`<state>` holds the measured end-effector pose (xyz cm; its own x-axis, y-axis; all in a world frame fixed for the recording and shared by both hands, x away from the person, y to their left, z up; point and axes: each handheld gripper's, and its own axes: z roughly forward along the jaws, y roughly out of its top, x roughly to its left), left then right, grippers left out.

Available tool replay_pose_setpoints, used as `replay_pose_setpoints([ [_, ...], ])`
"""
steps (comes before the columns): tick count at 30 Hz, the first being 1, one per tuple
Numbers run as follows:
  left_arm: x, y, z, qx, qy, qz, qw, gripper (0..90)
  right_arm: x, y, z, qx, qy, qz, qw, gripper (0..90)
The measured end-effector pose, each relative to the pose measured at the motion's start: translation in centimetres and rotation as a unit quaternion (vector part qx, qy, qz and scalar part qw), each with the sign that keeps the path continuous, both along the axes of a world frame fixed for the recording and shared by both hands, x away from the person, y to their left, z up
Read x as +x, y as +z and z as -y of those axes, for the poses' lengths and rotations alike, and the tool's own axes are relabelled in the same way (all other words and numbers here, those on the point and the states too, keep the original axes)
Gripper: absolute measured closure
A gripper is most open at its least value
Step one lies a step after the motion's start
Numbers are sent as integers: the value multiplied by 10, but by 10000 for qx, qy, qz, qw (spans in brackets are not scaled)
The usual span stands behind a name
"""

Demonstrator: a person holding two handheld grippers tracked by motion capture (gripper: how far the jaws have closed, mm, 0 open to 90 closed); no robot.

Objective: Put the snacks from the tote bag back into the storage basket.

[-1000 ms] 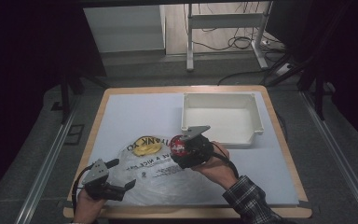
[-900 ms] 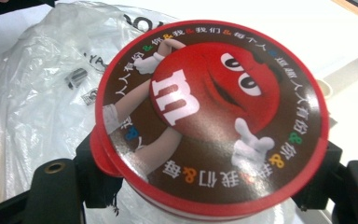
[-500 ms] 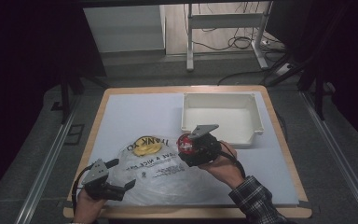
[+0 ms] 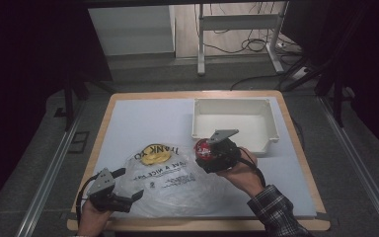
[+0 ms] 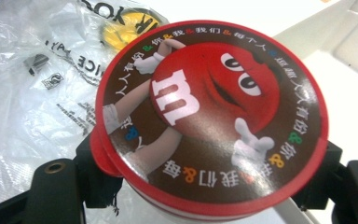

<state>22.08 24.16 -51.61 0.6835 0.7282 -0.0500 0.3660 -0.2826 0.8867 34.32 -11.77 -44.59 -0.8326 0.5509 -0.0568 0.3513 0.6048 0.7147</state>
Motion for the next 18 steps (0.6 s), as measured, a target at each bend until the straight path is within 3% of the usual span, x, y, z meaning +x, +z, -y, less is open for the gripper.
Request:
replay_pose_setpoints([
  [18,0,0,0,9,10,6,10000,2,22,-1,10,-12,6,-14,10000,257],
])
